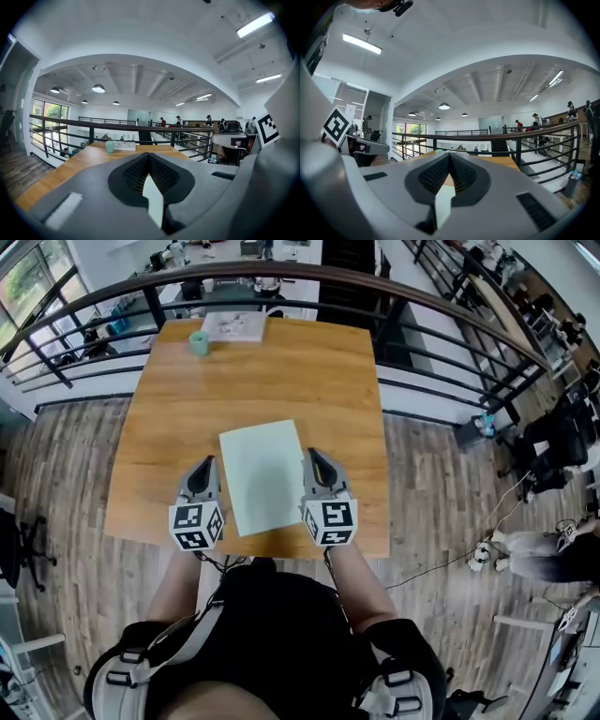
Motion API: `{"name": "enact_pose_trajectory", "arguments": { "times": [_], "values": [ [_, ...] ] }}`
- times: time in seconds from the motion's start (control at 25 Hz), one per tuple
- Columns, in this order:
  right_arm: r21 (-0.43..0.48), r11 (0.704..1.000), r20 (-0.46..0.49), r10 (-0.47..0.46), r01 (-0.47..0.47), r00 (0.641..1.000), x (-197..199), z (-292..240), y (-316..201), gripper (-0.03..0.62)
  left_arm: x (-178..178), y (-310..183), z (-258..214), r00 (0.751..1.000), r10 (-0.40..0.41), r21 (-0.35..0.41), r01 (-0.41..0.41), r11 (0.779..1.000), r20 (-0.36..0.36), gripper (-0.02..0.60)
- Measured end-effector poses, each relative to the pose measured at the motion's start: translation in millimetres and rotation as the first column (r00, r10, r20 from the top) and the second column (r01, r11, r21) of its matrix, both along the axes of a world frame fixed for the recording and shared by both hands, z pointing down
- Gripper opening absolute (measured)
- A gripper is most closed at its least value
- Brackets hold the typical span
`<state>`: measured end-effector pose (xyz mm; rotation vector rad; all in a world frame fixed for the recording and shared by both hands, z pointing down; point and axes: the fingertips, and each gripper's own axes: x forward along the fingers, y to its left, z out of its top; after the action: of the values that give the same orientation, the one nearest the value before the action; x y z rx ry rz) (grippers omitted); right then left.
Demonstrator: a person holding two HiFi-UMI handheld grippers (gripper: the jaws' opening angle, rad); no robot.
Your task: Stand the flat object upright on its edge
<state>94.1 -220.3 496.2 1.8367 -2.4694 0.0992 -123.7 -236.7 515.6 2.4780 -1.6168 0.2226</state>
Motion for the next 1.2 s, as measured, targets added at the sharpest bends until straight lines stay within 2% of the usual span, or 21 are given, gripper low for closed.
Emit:
{"name": "enact_pose_trajectory", "arguments": {
  "times": [0.24,0.4,0.52,0.8,1.08,1.12,1.2],
  "values": [
    [-0.009,1.0,0.0,0.024,-0.024,1.0,1.6,0.2,-43.5,0.006,1.5,-49.4,10.3,1.0,0.025,-0.025,-0.025,0.999,0.009,0.005],
    [-0.044,0.999,0.005,0.006,-0.005,1.0,20.1,11.6,-53.9,0.006,21.0,-53.8,19.5,1.0,0.021,-0.062,-0.021,0.998,-0.003,0.005],
    [-0.074,0.997,0.016,-0.024,0.025,1.0,30.3,21.1,-61.2,0.006,28.2,-55.1,26.6,1.0,-0.01,-0.086,0.01,0.996,-0.006,0.005],
    [-0.097,0.992,0.023,-0.085,0.087,0.996,43.7,28.5,-69.5,0.006,18.6,-53.3,33.1,0.993,-0.118,-0.12,0.116,0.986,-0.009,0.005],
    [-0.177,0.968,0.079,-0.166,0.177,0.983,45.0,45.1,-77.6,0.024,23.9,-47.0,44.5,0.991,-0.134,-0.195,0.129,0.972,-0.011,0.006],
    [-0.196,0.962,0.088,-0.177,0.191,0.98,41.7,49.0,-78.6,0.046,22.0,-46.4,47.6,0.991,-0.136,-0.214,0.129,0.968,-0.018,0.016],
    [-0.24,0.946,0.105,-0.196,0.216,0.975,35.3,59.5,-80.1,0.075,19.4,-45.2,56.2,0.991,-0.129,-0.256,0.116,0.96,-0.036,0.096]
  ]
}}
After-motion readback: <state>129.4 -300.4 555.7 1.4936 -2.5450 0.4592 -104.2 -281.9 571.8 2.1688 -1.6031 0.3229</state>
